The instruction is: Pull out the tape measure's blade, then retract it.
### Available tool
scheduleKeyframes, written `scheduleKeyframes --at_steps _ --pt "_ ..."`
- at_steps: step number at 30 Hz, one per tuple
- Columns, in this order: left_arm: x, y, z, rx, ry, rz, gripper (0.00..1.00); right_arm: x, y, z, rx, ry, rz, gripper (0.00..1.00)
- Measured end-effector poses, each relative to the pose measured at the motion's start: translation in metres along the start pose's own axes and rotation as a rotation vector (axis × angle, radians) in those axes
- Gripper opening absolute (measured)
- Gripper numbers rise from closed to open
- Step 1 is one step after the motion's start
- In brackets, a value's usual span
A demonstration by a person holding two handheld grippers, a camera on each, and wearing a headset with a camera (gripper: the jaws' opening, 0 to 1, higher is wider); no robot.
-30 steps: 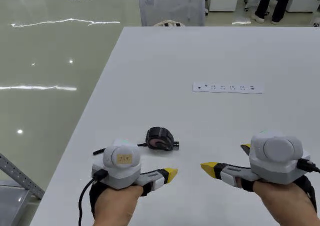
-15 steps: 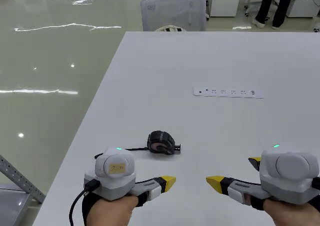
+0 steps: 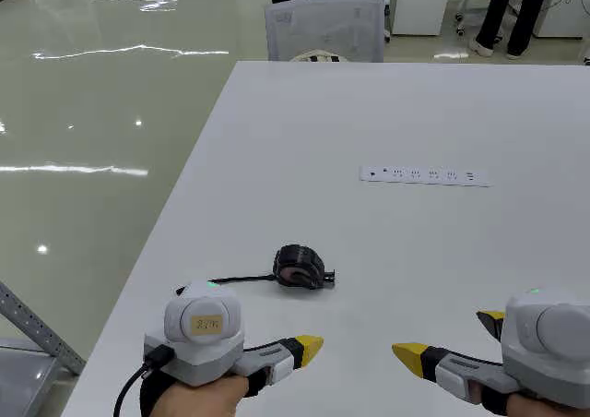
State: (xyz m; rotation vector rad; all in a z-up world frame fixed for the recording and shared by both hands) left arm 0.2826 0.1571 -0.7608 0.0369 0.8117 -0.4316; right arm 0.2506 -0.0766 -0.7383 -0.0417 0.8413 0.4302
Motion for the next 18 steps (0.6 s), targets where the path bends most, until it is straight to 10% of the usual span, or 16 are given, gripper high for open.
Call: scheduleKeyframes --at_steps 18 --pt "-0.0040 -0.0006 0.0009 -0.013 -0.006 0.017 0.95 -0.0031 -0.0023 0.0004 0.015 -0.006 0.003 0.80"
Point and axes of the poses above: the centre of the closed fingertips' face, and the gripper's own axes: x roughly forward along the fingers, y roughly to its left, z roughly out of its top, the point moved 3 cm from there along -x, roughly backward along the fingers, and after that the axes turned 9 degrees about y, right-handed, at the moved point
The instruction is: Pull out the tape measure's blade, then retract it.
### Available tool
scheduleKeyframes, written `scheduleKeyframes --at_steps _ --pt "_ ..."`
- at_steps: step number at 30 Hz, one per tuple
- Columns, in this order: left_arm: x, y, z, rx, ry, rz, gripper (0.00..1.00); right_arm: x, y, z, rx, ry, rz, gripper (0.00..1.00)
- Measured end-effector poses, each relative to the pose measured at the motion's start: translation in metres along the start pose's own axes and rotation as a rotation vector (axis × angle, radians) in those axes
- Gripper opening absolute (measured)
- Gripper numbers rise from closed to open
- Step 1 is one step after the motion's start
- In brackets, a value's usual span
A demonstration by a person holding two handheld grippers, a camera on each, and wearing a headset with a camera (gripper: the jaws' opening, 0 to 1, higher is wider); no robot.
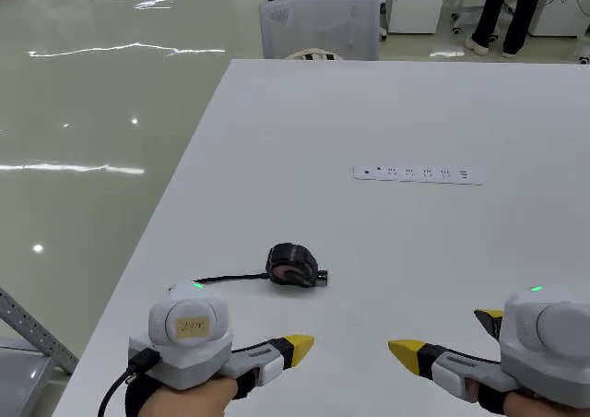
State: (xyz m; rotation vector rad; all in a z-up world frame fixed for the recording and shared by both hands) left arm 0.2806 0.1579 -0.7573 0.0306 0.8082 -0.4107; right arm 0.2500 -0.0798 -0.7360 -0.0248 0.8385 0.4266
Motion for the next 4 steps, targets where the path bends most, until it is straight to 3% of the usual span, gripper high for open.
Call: scheduleKeyframes --at_steps 4 --pt "-0.0001 -0.0002 -0.0009 -0.004 0.002 0.002 0.95 0.0006 -0.0004 -0.0019 0.002 0.003 0.003 0.80"
Point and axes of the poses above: the centre of the closed fingertips' face, and the gripper's own axes: x roughly forward along the fingers, y roughly to its left, z roughly out of its top, the point moved 3 cm from there along -x, roughly backward along the fingers, and after that the axes turned 9 degrees about y, right-handed, at the moved point
